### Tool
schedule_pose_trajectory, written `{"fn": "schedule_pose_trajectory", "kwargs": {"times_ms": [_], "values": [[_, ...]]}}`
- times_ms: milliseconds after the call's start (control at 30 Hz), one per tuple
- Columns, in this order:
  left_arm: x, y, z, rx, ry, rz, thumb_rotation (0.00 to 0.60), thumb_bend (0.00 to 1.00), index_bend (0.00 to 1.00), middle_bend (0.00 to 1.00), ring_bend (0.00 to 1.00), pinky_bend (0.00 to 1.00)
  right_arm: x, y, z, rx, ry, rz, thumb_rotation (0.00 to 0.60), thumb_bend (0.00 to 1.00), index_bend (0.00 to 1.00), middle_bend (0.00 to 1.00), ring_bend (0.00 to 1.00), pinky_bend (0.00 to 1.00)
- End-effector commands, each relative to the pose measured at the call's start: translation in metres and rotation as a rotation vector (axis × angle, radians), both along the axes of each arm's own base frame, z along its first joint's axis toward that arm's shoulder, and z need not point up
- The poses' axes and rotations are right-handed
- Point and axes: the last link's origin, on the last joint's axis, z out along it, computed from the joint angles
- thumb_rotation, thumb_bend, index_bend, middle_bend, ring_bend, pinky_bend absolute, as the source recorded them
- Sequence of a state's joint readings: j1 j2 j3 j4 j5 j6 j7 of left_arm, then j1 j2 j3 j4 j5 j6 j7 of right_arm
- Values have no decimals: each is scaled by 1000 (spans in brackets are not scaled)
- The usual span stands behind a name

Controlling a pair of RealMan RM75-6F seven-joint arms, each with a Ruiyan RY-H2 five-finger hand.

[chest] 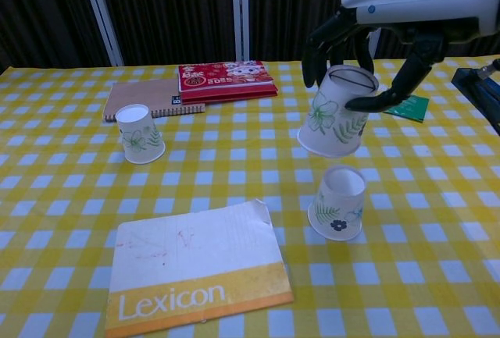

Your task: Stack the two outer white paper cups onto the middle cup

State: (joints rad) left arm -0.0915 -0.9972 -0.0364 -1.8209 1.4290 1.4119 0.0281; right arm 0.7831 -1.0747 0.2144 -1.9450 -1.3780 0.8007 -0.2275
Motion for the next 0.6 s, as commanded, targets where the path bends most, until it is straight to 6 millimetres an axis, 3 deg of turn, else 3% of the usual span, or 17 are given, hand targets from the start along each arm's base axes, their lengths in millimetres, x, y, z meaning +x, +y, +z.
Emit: {"fn": "schedule_pose_trajectory", "kwargs": {"times_ms": [33, 267, 600], "values": [[-1, 0, 1, 3, -2, 1, 600, 0, 0, 0, 0, 0, 10, 5, -15, 25, 19, 22, 600, 289, 386, 427, 370, 490], [-3, 1, 2, 0, -4, 6, 600, 0, 0, 0, 0, 0, 3, 8, -28, 41, 77, -8, 600, 290, 385, 424, 371, 490], [-4, 2, 2, -3, -2, 13, 600, 0, 0, 0, 0, 0, -6, 11, -31, 35, 149, -15, 600, 289, 376, 417, 371, 490]]}}
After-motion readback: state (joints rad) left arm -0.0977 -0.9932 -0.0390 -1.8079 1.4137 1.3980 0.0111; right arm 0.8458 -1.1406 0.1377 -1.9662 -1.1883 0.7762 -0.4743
